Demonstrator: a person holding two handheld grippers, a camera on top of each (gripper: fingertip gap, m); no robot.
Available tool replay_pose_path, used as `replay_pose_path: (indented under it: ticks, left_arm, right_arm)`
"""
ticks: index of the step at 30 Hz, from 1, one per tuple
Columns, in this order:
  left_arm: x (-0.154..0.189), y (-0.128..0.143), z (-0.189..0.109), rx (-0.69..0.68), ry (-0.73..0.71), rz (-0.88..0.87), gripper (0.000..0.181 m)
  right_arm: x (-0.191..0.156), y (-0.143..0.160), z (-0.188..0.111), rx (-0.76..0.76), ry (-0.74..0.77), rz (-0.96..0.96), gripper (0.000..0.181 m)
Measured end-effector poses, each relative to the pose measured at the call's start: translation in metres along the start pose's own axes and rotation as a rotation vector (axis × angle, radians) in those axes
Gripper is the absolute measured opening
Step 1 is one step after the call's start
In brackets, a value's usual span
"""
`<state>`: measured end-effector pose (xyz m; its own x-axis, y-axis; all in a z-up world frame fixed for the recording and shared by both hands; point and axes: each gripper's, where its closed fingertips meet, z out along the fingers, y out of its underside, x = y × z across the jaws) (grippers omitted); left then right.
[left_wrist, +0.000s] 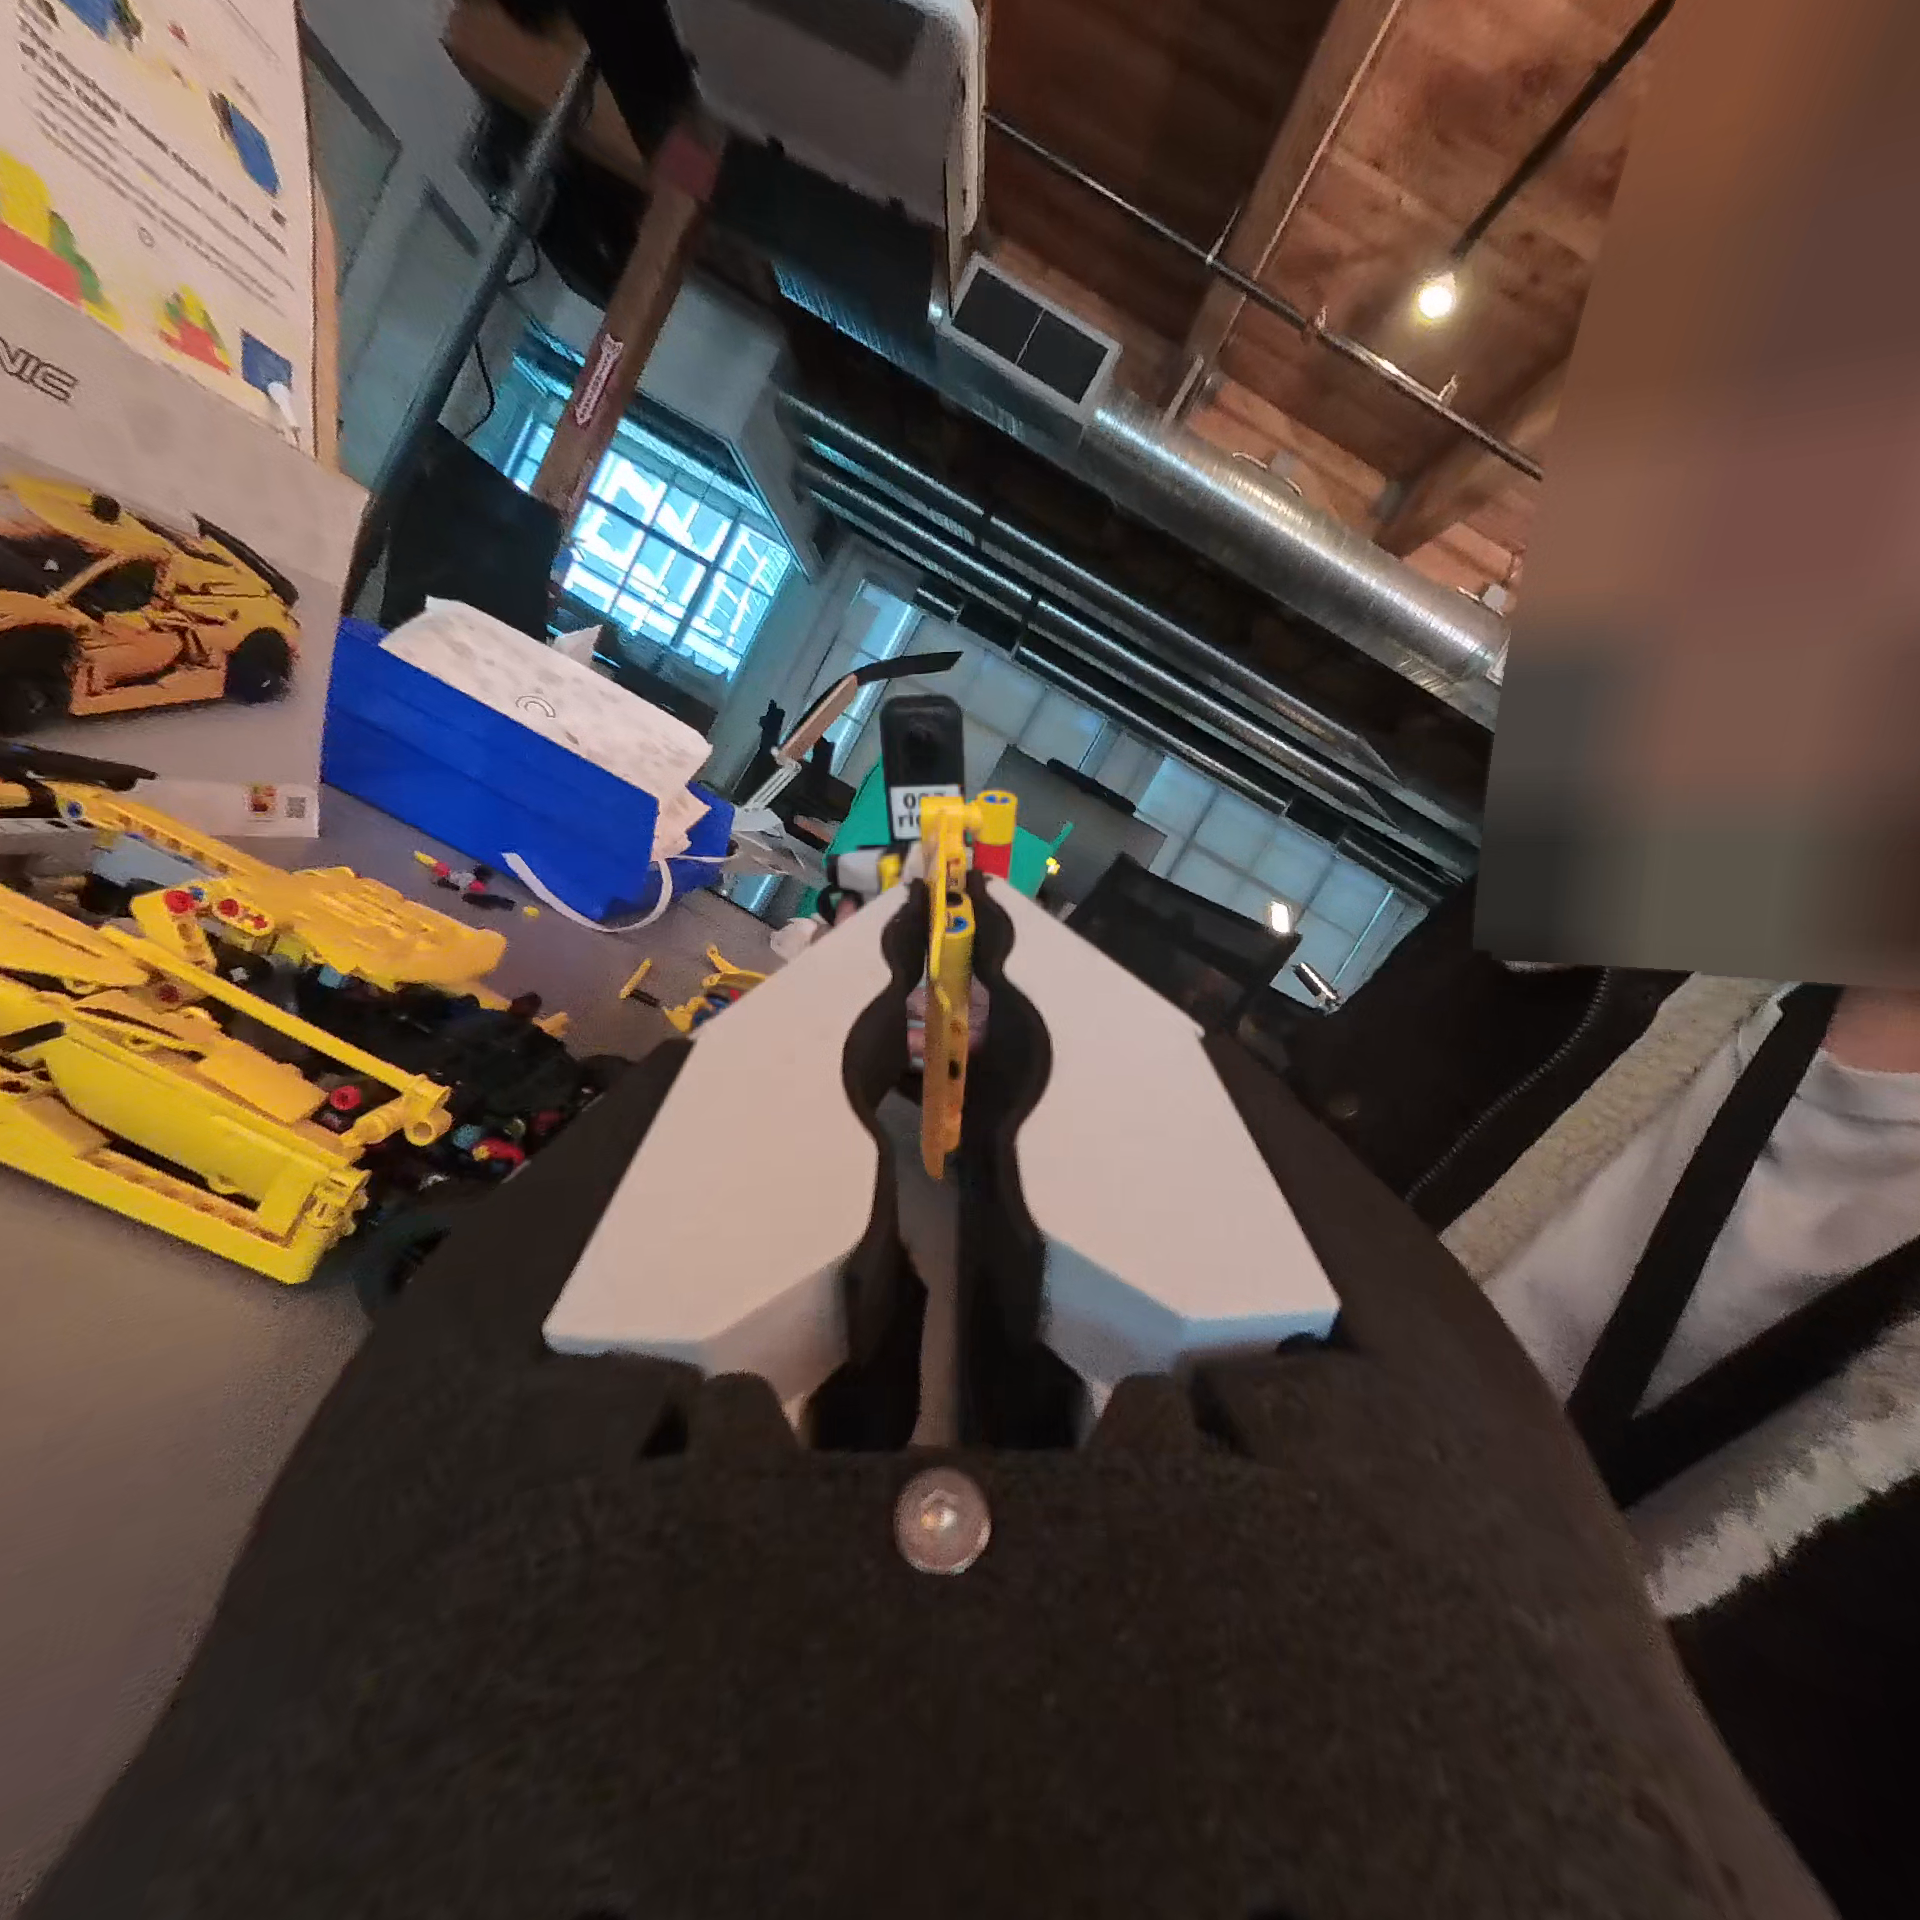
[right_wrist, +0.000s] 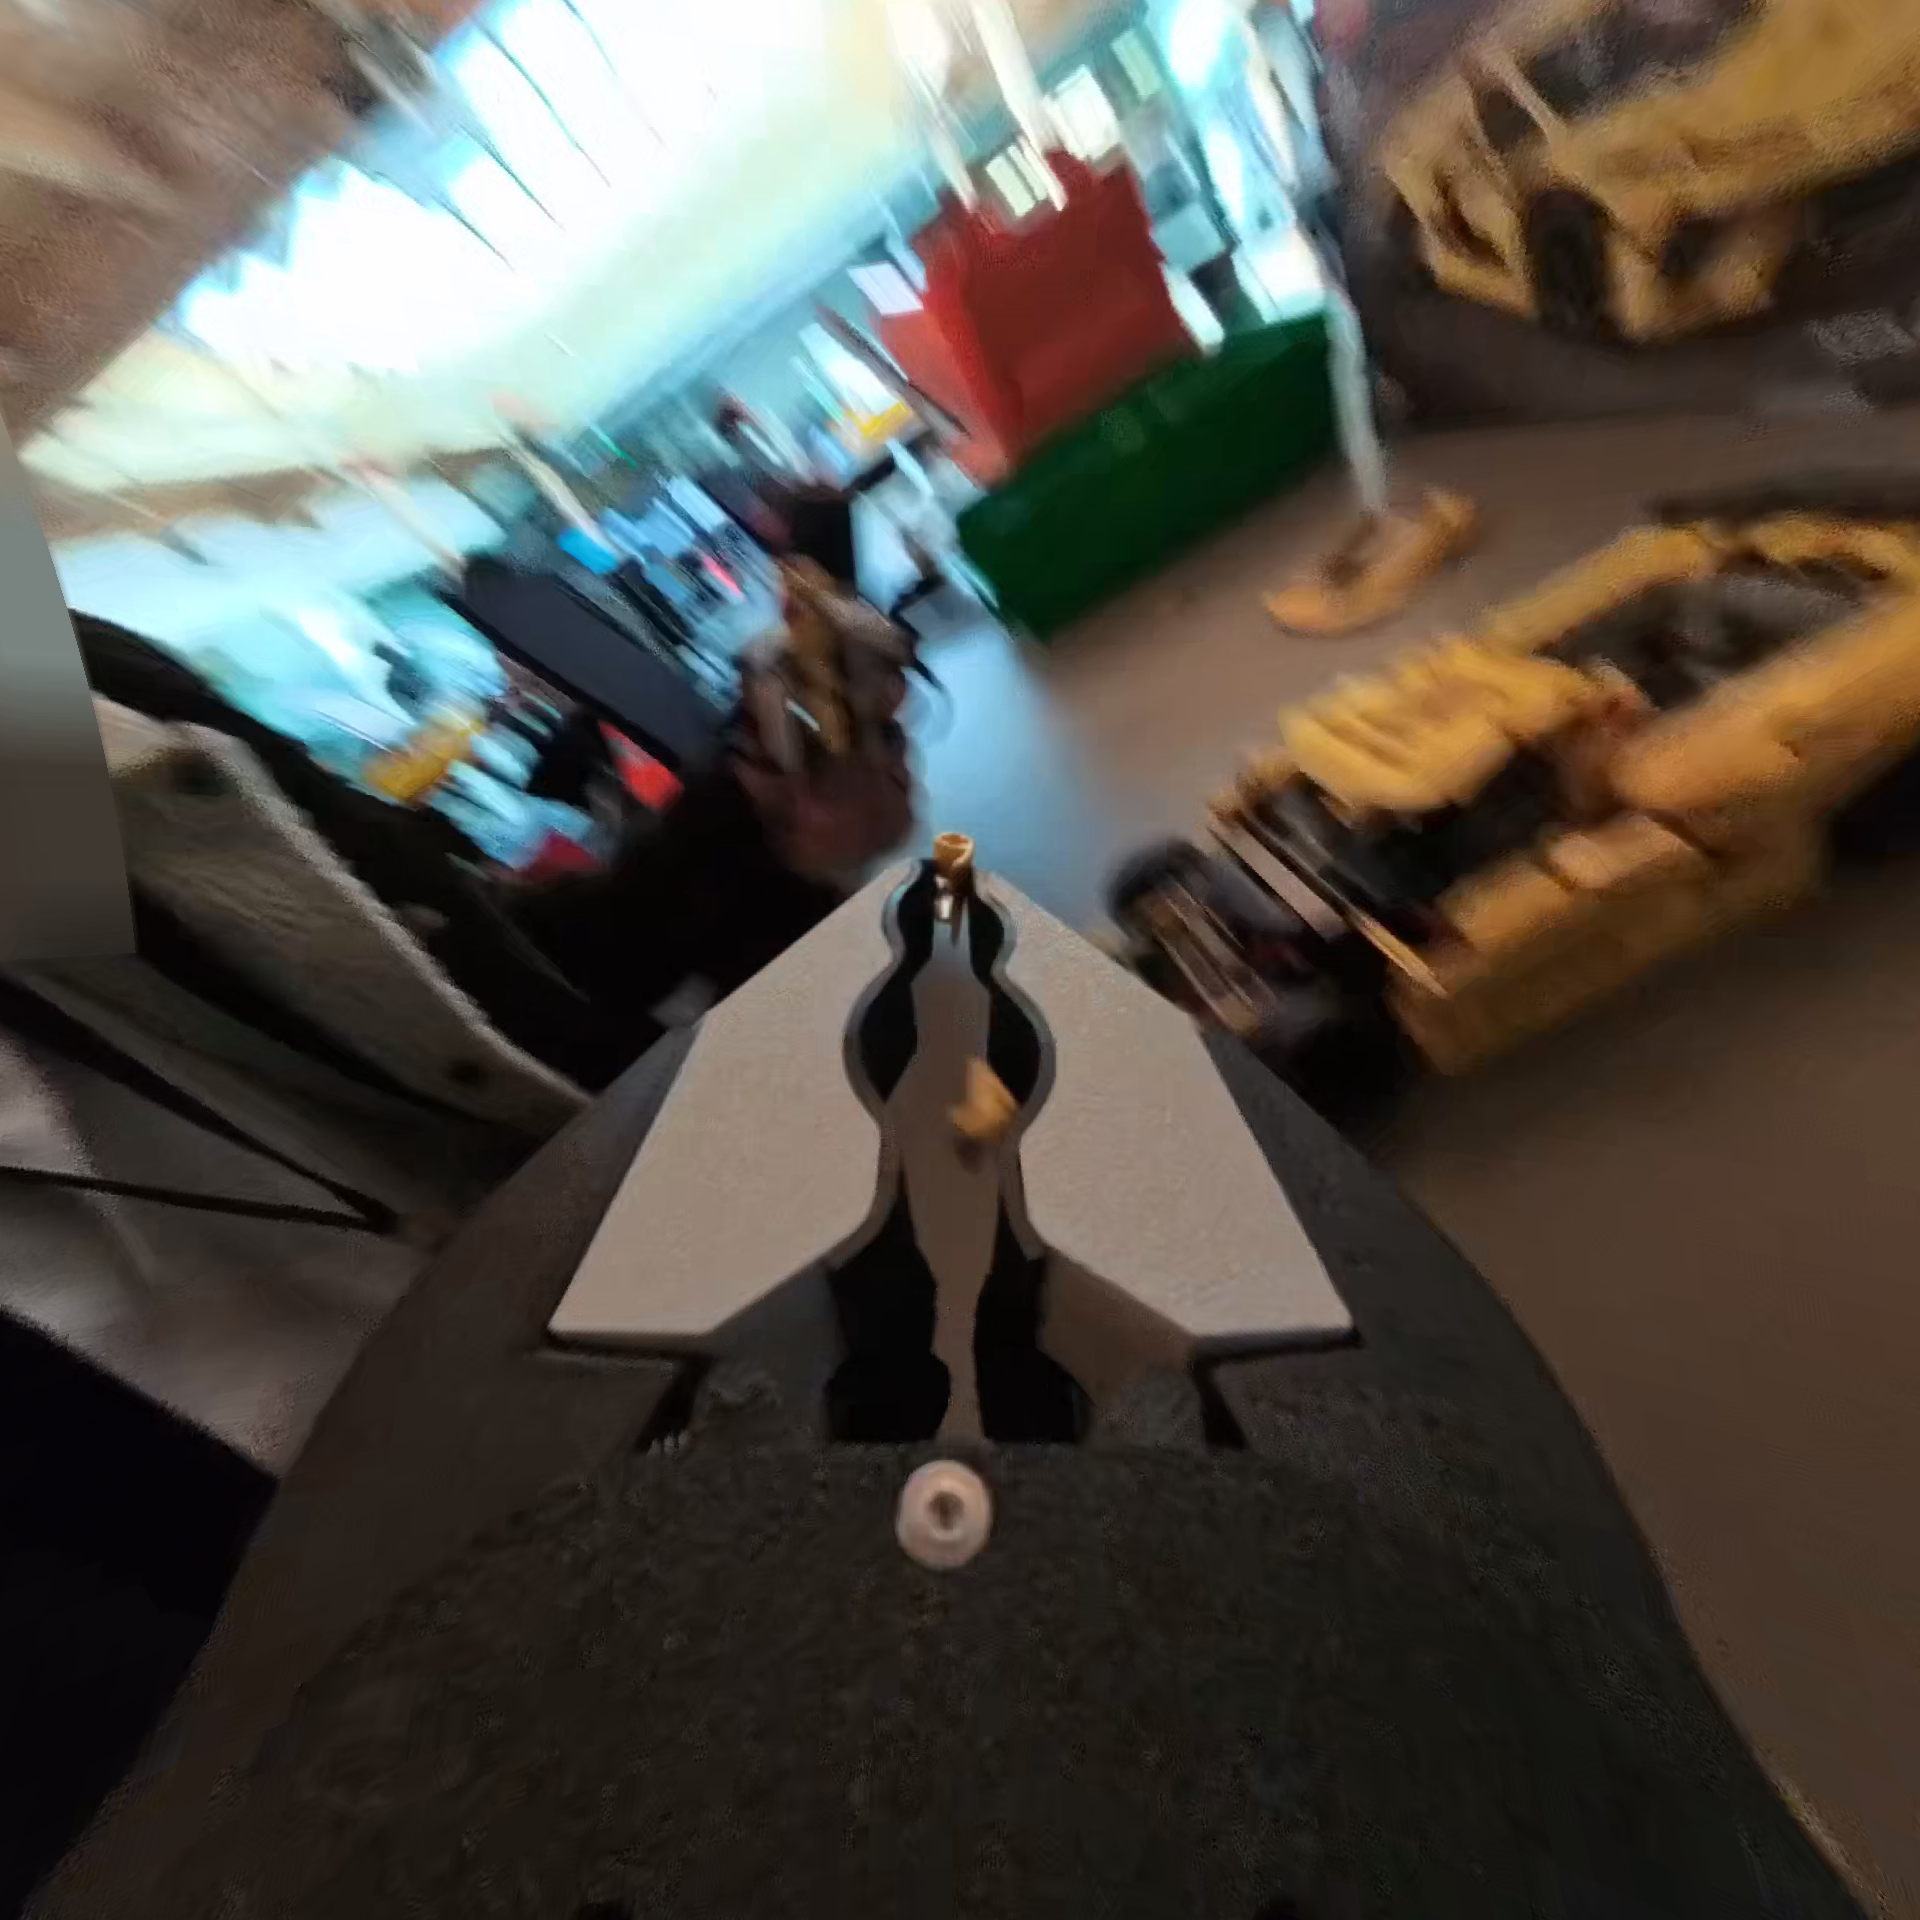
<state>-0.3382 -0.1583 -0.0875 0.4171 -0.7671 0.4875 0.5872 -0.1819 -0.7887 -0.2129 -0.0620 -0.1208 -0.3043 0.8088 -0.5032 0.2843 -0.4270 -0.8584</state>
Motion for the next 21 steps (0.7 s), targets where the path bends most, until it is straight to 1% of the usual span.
replay_pose_path:
  ticks: [1,2,3,4,5,6,7,10,11,13,15,16,17,18,19,21]
  left_arm:
    - [-0.001,0.0,-0.001,0.004,-0.006,-0.001,0.007]
    - [-0.003,0.0,-0.001,0.008,-0.011,-0.019,0.007]
    - [-0.007,0.002,-0.001,0.004,-0.014,-0.055,0.007]
    - [-0.011,0.006,0.001,-0.014,-0.012,-0.102,0.007]
    - [-0.014,0.012,0.004,-0.042,-0.009,-0.139,0.007]
    - [-0.014,0.017,0.007,-0.071,-0.009,-0.141,0.007]
    - [-0.012,0.022,0.01,-0.099,-0.012,-0.105,0.007]
    - [-0.002,0.043,0.021,-0.218,-0.02,0.039,0.007]
    - [0.0,0.05,0.023,-0.25,-0.019,0.061,0.007]
    - [-0.002,0.057,0.025,-0.285,-0.049,0.113,0.007]
    - [-0.003,0.058,0.026,-0.296,-0.066,0.152,0.007]
    - [-0.002,0.059,0.027,-0.299,-0.07,0.171,0.007]
    - [-0.001,0.059,0.027,-0.302,-0.071,0.197,0.007]
    - [0.001,0.06,0.028,-0.305,-0.069,0.223,0.007]
    - [0.003,0.06,0.029,-0.305,-0.064,0.247,0.007]
    - [0.005,0.061,0.03,-0.303,-0.062,0.282,0.007]
  right_arm:
    - [0.025,0.012,-0.015,-0.113,0.172,-0.031,0.005]
    - [0.055,0.024,-0.04,-0.241,0.377,-0.088,0.006]
    - [0.081,0.042,-0.073,-0.408,0.563,-0.118,0.006]
    - [0.102,0.061,-0.112,-0.592,0.732,-0.105,0.006]
    - [0.112,0.075,-0.144,-0.721,0.847,-0.066,0.006]
    - [0.114,0.085,-0.162,-0.784,0.885,-0.01,0.006]
    - [0.114,0.092,-0.171,-0.81,0.891,0.034,0.006]
    - [0.12,0.106,-0.185,-0.867,0.927,0.056,0.006]
    - [0.125,0.105,-0.188,-0.868,0.957,0.031,0.006]
    - [0.127,0.101,-0.186,-0.84,0.955,0.002,0.008]
    - [0.126,0.09,-0.183,-0.791,0.962,0.001,0.021]
    - [0.121,0.081,-0.176,-0.746,0.947,-0.001,0.021]
    - [0.112,0.069,-0.159,-0.677,0.892,-0.015,0.021]
    - [0.099,0.055,-0.133,-0.589,0.81,-0.055,0.022]
    - [0.08,0.04,-0.099,-0.492,0.7,-0.119,0.023]
    - [0.023,0.019,-0.023,-0.276,0.398,-0.253,0.025]
